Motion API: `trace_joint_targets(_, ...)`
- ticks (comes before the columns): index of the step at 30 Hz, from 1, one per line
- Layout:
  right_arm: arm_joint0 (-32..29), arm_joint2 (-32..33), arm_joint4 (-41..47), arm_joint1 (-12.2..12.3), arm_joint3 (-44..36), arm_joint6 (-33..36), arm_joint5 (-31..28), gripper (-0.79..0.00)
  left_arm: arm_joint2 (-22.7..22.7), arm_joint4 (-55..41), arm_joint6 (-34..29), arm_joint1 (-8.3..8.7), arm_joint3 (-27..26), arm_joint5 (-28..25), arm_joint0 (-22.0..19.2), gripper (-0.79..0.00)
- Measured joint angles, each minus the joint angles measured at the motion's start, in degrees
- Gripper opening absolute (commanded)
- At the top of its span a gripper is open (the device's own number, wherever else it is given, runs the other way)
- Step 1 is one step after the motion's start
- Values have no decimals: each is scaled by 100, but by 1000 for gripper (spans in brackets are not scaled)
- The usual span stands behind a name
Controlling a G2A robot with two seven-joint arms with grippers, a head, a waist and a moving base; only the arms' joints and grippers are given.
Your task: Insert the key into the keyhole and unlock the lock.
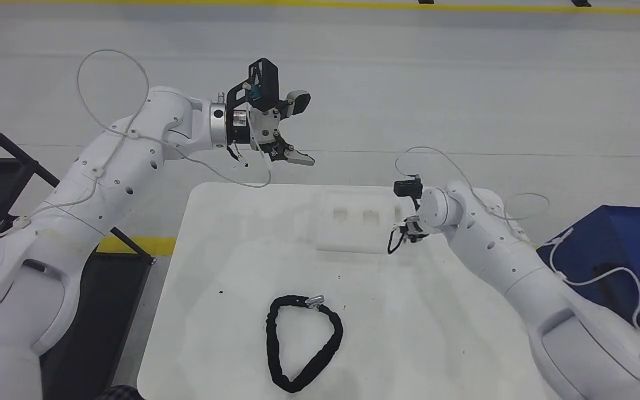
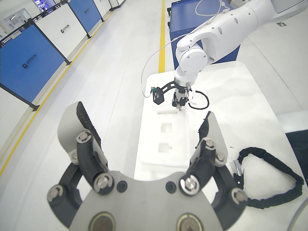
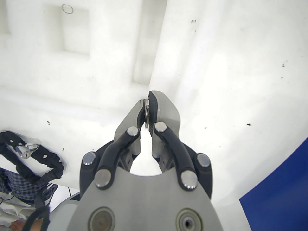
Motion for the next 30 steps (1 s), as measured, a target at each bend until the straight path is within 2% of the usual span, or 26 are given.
trace_joint_targets(6,-53,235,-147,114,-501,186,154,-785,0,0,0,0,0,0,0,0)
trace_joint_targets(12,-442,945,23,424,-1488,144,128,-785,0,0,0,0,0,0,0,0)
trace_joint_targets(22,-1983,3002,1073,1064,-3387,-126,-953,-785,0,0,0,0,0,0,0,0)
trace_joint_targets(30,-2786,3855,1262,1275,-4622,-189,-1112,-785,0,0,0,0,0,0,0,0)
